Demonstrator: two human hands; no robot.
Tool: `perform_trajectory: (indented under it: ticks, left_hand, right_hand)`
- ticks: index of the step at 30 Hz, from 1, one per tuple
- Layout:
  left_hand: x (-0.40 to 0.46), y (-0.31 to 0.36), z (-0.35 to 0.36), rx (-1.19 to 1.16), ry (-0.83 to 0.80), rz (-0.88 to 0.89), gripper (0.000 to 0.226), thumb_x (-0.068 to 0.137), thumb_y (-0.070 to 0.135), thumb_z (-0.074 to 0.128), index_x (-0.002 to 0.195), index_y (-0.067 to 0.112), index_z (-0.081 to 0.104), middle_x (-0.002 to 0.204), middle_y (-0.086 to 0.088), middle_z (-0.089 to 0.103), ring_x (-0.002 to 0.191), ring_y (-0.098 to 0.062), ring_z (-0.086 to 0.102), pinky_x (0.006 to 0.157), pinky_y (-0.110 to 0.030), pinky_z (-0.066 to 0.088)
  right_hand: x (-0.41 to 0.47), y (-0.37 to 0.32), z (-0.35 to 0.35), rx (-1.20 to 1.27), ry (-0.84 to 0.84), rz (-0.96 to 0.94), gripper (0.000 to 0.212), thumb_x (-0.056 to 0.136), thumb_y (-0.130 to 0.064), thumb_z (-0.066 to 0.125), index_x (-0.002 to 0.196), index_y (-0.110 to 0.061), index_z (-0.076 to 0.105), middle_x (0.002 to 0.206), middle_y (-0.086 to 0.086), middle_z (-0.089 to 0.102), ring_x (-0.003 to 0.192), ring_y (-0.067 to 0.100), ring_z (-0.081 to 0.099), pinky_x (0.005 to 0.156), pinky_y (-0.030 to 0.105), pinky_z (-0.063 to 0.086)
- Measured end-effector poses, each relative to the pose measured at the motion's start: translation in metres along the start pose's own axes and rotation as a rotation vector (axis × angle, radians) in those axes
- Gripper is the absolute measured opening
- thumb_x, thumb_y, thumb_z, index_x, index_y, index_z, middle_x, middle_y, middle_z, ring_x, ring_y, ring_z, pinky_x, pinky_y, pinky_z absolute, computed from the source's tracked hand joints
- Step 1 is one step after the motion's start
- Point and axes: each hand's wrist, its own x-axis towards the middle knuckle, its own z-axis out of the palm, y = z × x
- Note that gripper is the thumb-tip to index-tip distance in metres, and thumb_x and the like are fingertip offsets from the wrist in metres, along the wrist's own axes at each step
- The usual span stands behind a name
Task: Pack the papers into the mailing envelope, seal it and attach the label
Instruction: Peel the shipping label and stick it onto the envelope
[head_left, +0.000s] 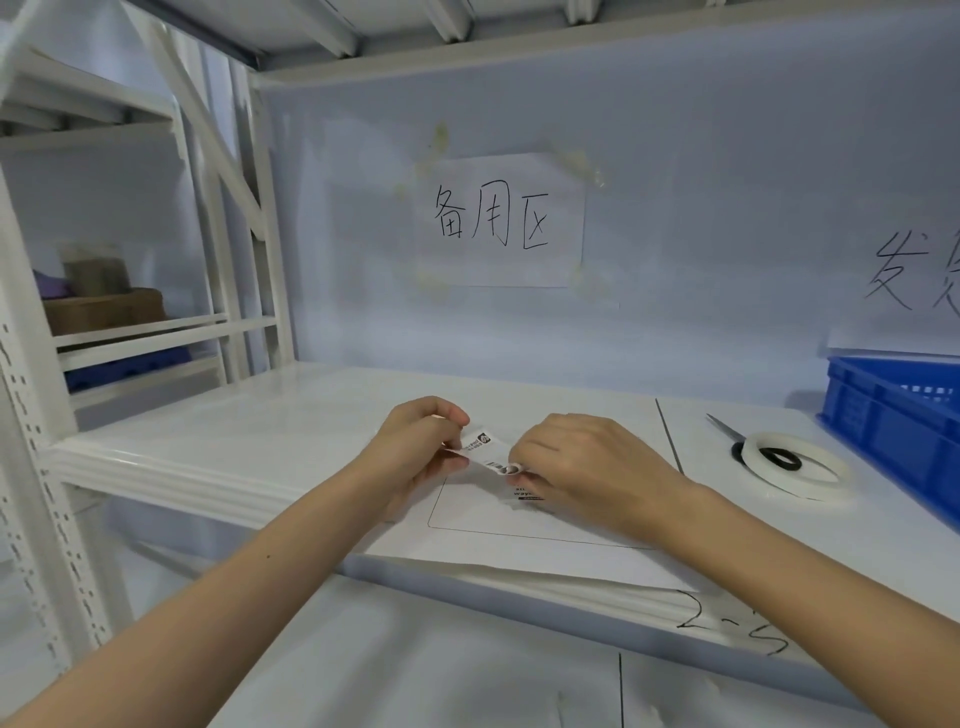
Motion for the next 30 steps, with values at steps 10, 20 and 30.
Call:
perform_trajectory:
  ticks: [10,20,30]
  left_hand:
    - [-0.008,-0.005,0.002,0.353,-0.111,0.081,0.020,0.086,-0.006,0.056,0.089,0.002,0.074,0.080,-0.009,0.066,0.064,-0.014,0.062,0.071,-0.020,0.058]
    - [-0.008,0.000,-0.001,0.632,-0.194,0.140,0.018,0.085,0.008,0.068,0.100,0.016,0.076,0.111,-0.003,0.071,0.099,-0.020,0.070,0.077,-0.016,0.056]
    - [-0.012,0.008,-0.007,0.627,-0.306,0.246,0.026,0.087,0.004,0.065,0.106,0.020,0.073,0.101,0.008,0.072,0.064,-0.001,0.068,0.063,-0.007,0.046]
  right_hand:
    - [-0.017,0.019,0.009,-0.051,-0.119,-0.045,0.021,0.077,-0.014,0.070,0.097,-0.017,0.067,0.097,-0.001,0.069,0.076,0.024,0.064,0.040,0.031,0.047]
    - [-0.022,0.022,0.012,-0.095,-0.138,-0.041,0.023,0.077,-0.018,0.074,0.098,-0.024,0.064,0.096,-0.002,0.067,0.070,0.021,0.061,0.039,0.025,0.032]
    - [-0.025,0.012,-0.003,-0.083,-0.111,-0.001,0.018,0.083,-0.023,0.067,0.100,-0.027,0.063,0.094,-0.006,0.066,0.070,0.020,0.061,0.039,0.026,0.039]
